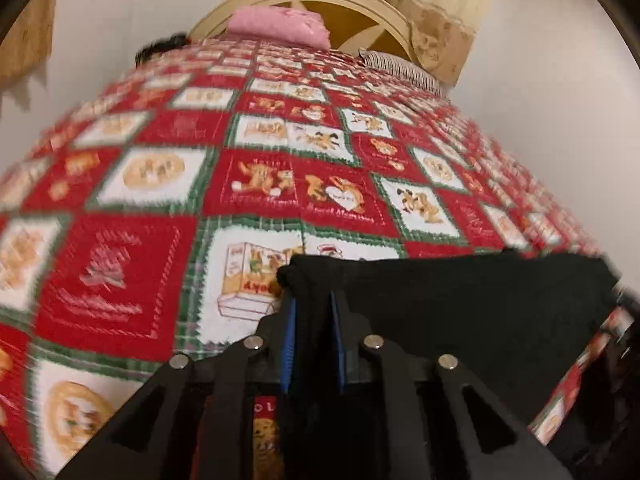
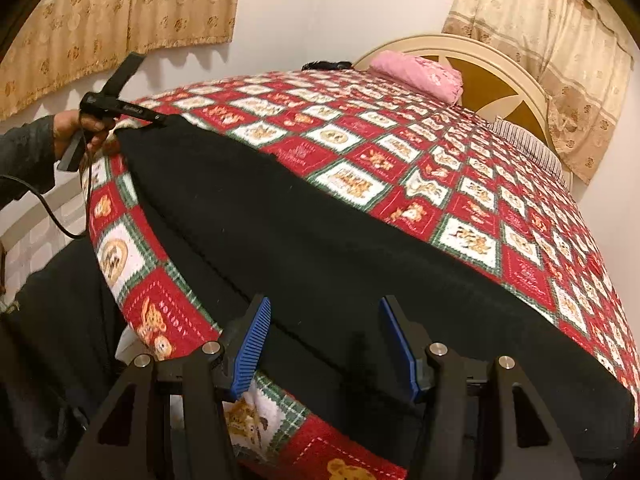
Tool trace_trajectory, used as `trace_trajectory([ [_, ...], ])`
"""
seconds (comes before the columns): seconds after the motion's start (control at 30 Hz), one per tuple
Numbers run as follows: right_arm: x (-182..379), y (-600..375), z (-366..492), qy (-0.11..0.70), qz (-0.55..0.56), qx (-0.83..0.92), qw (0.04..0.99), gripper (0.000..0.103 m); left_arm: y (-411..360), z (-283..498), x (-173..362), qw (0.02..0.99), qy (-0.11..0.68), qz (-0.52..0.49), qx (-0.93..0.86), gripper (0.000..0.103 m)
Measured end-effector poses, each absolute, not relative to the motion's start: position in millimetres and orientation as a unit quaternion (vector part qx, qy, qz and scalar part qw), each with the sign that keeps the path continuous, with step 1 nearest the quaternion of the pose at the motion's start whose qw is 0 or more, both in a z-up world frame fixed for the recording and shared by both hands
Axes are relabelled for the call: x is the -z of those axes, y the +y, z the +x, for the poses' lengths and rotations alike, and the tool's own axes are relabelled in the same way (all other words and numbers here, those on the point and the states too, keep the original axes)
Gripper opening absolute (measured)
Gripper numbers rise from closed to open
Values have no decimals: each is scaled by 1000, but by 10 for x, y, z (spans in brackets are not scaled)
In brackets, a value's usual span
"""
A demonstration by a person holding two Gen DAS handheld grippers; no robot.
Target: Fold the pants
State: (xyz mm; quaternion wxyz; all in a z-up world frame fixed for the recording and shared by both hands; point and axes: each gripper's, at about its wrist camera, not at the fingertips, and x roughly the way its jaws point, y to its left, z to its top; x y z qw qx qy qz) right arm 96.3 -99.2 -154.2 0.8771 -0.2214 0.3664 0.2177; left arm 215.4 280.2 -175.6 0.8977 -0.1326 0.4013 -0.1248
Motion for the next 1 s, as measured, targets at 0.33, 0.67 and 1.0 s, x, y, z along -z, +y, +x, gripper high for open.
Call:
trace_trajectory([
  [0.33,1737,-855,931,344,-312,-193,865,58,2824,1902,1585,914,376,-114,103,42],
  [0.67,1913,-679,815,307,-406,-181,842,11,2758,2197,1732,907,402,-108,72,58],
  [1.0,1972,-659,693,351,-389,-208,826,3,2755,2178,1767,909,396,-112,74,62],
])
